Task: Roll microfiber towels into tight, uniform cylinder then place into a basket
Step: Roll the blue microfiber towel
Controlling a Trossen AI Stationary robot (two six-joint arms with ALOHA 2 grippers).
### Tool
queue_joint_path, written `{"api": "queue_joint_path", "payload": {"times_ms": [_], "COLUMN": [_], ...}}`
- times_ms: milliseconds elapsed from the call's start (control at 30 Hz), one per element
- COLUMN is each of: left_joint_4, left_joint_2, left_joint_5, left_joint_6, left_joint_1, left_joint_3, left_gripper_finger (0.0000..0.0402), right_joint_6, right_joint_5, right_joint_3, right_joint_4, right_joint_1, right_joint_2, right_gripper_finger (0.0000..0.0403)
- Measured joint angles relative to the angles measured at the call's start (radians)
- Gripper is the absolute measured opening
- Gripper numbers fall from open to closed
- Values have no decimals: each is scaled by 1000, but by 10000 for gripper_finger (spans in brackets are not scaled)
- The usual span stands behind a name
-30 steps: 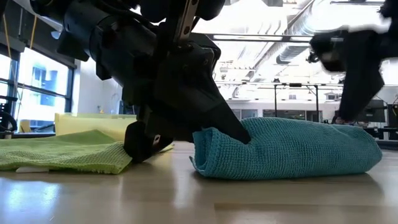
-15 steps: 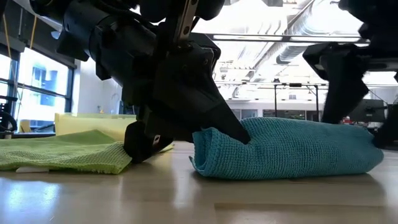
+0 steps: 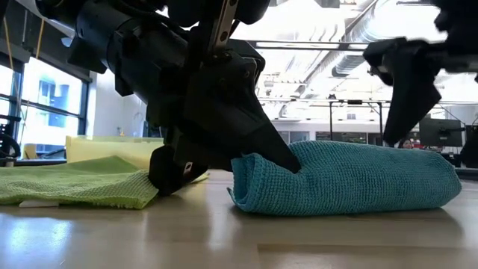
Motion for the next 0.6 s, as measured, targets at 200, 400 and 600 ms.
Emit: {"api": "queue_joint_path", "payload": {"times_ms": [200,400,600], "left_joint_4": [0,0,5], "left_joint_2": [0,0,0], "left_joint_5": [0,-1,-4], "left_joint_6": [0,1,-2], "left_joint_1": [0,0,0], "left_joint_3": [0,0,0], "left_gripper_finger": [14,14,14], "right_joint_6": [-7,-3,0], "right_joint_5": [20,40,37], "right_joint_3": [38,-20,-57], "right_joint_4": [-25,19,63], "right_joint_1": [34,21,-4], "right_joint_2": [0,13,22], "right_gripper_finger": [239,239,239]}}
